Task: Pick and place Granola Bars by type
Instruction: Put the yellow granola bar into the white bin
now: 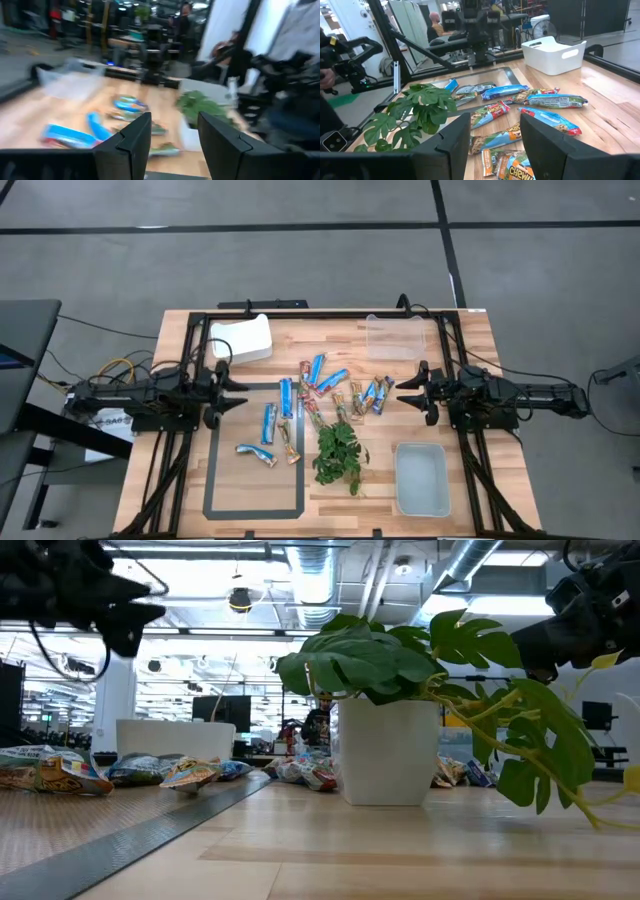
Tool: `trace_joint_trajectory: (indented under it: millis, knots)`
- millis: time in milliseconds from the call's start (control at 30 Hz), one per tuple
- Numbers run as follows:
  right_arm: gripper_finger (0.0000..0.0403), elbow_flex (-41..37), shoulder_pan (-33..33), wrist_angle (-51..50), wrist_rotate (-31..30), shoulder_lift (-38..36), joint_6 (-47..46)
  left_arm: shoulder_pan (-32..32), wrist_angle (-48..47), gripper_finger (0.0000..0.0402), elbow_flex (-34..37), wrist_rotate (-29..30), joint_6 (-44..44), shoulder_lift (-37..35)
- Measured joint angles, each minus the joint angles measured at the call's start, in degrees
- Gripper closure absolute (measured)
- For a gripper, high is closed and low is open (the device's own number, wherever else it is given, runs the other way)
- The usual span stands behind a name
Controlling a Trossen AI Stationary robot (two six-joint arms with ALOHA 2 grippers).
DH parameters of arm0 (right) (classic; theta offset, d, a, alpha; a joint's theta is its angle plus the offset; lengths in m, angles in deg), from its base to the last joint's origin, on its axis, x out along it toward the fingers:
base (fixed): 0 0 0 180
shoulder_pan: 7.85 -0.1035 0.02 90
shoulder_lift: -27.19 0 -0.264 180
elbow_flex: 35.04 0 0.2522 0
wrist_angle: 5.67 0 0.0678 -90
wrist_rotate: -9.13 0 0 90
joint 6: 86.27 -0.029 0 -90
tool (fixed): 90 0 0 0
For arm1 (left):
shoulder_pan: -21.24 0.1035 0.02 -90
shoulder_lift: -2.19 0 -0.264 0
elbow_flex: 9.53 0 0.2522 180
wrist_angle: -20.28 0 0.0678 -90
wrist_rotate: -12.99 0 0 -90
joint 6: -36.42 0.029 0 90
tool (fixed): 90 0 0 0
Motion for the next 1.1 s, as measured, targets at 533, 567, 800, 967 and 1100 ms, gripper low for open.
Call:
trace_joint_trajectory:
  millis: [533, 567, 800, 967, 1100]
  knots:
    - [0.0237, 0.0, 0.0, 0.0, 0.0, 0.0, 0.0, -11.6, -33.2, 0.0248, -35.8, 2.3, 13.4, 45.8]
    - [0.0238, 0.0, 0.0, 0.0, 0.0, 0.0, 0.0, -13.2, -35.7, 0.0248, -37.8, 2.3, 14.0, 48.3]
    - [0.0237, 0.0, 0.0, 0.0, 0.0, 0.0, 0.0, -23.8, -48.7, 0.0248, -44.4, 2.3, 14.8, 61.6]
    - [0.0237, 0.0, 0.0, 0.0, 0.0, 0.0, 0.0, -28.9, -49.4, 0.0248, -44.4, 2.3, 14.8, 68.8]
    - [0.0238, 0.0, 0.0, 0.0, 0.0, 0.0, 0.0, -29.3, -47.9, 0.0248, -44.4, 2.5, 13.4, 73.0]
